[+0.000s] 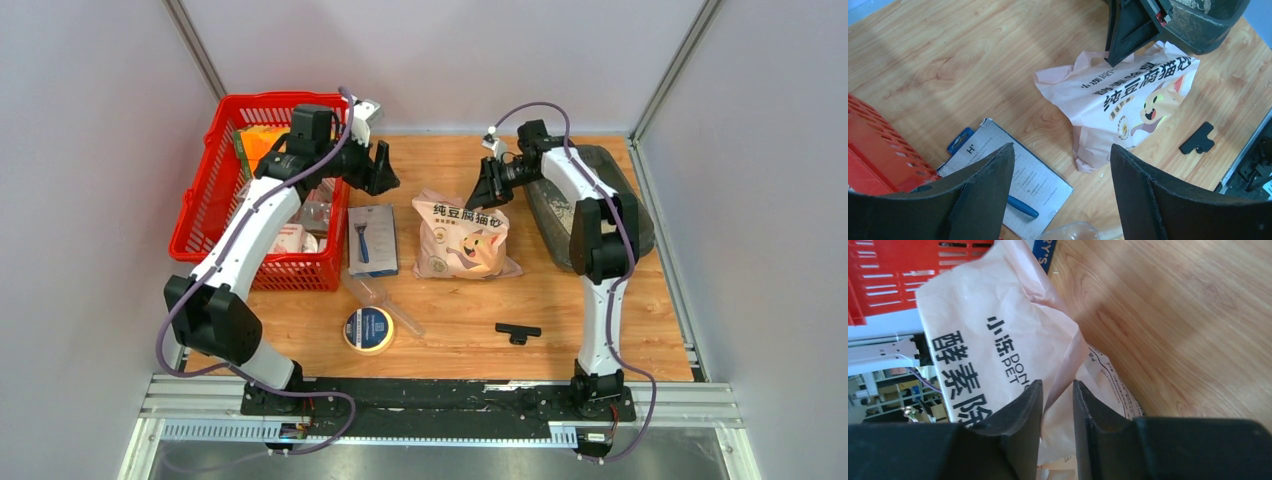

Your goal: Fill the litter box with clean litter

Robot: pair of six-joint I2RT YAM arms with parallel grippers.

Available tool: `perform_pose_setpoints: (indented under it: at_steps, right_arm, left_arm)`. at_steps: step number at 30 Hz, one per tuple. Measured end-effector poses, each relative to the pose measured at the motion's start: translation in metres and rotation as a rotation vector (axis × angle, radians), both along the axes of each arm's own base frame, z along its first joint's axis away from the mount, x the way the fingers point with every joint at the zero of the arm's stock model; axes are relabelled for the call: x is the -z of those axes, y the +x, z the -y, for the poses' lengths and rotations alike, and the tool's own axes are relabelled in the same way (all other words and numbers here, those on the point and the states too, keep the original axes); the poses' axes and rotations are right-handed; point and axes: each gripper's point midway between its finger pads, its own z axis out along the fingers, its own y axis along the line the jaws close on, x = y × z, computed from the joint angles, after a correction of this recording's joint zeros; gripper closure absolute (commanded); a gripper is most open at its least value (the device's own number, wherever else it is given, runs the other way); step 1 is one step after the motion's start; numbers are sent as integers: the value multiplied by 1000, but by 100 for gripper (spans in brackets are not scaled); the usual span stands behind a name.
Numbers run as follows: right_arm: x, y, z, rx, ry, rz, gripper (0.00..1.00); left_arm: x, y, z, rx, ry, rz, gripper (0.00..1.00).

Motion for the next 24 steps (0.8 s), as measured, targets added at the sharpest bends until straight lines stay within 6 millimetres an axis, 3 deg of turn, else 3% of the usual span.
perform_pose_setpoints:
  at_steps: [1,2,5,8,12,16,19,24]
  right_arm:
    - [3,-2,0,-6,-10,3,80]
    - [6,-2,1,-7,-26,4,91]
    - [8,1,7,-12,-62,45,99]
    - [-2,10,11,-24,-86,130,100]
    - [-43,24,15,-40,-86,304,100]
    - [-99,18,13,-65,-66,482,100]
    - [-142,-3,8,-110,-51,620,100]
    - [-172,-51,-8,-230,-53,776,100]
  left_arm:
    - [1,0,0,1,1,0,22]
    - [1,1,0,2,2,-2,23]
    - [7,4,1,5,7,-13,23]
    - [10,10,4,16,11,-20,23]
    - [9,15,8,54,17,0,23]
    - [4,15,11,104,31,49,21]
    - [-1,15,16,154,31,96,21]
    - [-8,9,35,265,48,196,19]
